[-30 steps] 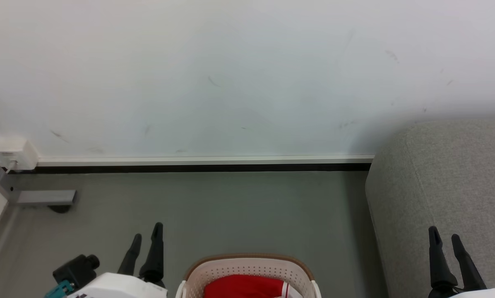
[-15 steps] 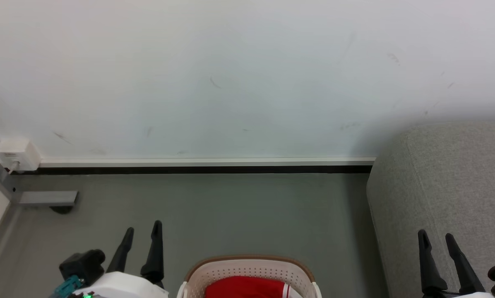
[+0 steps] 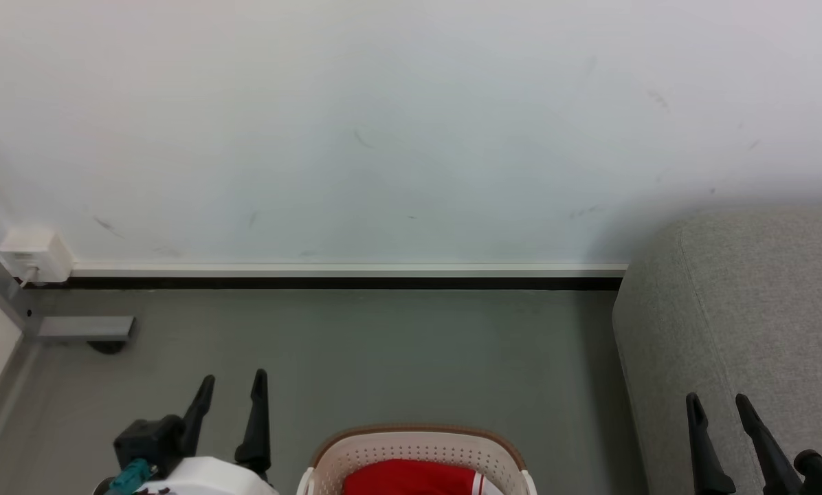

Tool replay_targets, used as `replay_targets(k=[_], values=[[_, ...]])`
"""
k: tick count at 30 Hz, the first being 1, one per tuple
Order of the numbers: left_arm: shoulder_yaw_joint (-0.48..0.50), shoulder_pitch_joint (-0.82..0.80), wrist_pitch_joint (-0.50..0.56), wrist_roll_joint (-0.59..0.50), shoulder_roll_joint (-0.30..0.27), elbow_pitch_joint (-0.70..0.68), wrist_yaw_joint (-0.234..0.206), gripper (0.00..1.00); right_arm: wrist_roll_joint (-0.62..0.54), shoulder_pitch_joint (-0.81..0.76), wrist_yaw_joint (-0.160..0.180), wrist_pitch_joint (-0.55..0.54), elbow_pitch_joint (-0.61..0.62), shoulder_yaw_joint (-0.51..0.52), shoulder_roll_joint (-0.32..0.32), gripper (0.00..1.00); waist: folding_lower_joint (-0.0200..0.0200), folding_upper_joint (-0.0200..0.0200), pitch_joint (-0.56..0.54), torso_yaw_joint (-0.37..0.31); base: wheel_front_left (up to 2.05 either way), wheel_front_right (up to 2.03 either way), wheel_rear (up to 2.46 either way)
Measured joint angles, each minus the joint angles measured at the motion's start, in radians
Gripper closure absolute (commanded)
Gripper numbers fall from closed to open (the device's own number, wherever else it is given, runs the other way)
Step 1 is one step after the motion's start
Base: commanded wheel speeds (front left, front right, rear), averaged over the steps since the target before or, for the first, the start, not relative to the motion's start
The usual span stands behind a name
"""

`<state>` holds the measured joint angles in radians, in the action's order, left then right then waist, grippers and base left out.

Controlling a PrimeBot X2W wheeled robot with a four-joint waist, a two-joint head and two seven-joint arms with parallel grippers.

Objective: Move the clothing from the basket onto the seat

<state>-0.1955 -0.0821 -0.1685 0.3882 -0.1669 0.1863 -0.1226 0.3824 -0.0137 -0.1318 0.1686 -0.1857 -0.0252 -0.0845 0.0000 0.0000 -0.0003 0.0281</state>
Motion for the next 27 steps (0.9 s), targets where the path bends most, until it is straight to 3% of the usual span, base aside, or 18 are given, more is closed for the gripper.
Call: replay_targets(k=[11, 27], values=[[-0.022, 0.003, -0.027, -0.085, -0.019, 0.004, -0.019, 0.00, -0.070, -0.010, 0.000, 0.026, -0.021, 0.005, 0.004, 0.00, 0.0000, 0.0000, -0.005, 0.009, 0.00, 0.00, 0.00], [-0.029, 0.009, -0.055, -0.197, -0.027, 0.028, -0.006, 0.00, -0.159, -0.019, 0.000, 0.058, -0.031, 0.041, 0.021, 0.00, 0.0000, 0.0000, -0.003, 0.014, 0.00, 0.00, 0.00]])
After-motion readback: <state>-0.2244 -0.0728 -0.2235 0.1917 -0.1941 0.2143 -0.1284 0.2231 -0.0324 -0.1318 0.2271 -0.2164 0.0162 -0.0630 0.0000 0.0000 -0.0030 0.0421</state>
